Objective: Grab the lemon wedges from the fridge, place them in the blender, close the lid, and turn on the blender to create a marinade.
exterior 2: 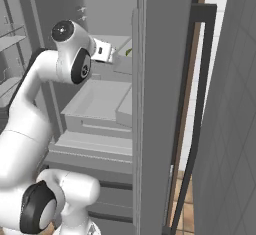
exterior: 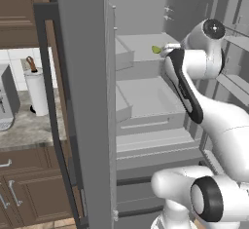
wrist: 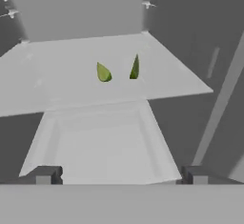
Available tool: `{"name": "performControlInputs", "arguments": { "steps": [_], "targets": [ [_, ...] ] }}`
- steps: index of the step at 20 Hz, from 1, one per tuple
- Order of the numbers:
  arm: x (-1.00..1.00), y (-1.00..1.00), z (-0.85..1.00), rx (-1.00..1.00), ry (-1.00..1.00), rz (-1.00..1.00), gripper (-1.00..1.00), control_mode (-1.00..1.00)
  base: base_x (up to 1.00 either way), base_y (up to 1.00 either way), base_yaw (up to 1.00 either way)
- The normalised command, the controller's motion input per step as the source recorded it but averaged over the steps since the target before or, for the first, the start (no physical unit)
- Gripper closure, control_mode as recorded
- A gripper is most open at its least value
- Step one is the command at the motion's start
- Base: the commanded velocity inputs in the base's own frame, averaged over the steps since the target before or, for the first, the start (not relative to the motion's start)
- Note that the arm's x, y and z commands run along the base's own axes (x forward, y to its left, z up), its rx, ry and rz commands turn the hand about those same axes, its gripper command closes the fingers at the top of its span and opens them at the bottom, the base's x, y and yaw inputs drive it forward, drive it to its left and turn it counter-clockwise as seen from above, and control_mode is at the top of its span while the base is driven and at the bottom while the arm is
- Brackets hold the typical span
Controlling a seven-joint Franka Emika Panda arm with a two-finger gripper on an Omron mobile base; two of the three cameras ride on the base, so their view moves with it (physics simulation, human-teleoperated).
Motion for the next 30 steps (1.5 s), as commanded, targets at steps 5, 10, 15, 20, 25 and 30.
{"name": "performControlInputs", "arguments": {
  "steps": [5,10,15,20,25,30],
  "targets": [
    [0.64,-0.01,0.12,0.00,0.16,-0.02,-1.00,-1.00,0.00,0.00,0.00],
    [0.24,0.00,0.00,0.00,0.08,0.00,-1.00,-1.00,0.00,0.00,0.00],
    [0.07,0.00,-0.19,0.00,0.02,0.00,-1.00,-1.00,0.00,0.00,0.00],
    [0.31,0.08,-0.32,0.00,0.00,0.00,-1.00,-1.00,0.00,0.00,0.00],
    [0.56,0.28,-0.15,0.00,0.00,0.00,-1.00,-1.00,0.00,0.00,0.00],
    [0.67,0.13,-0.04,0.00,0.01,0.00,-1.00,-1.00,0.00,0.00,0.00]
  ]
}}
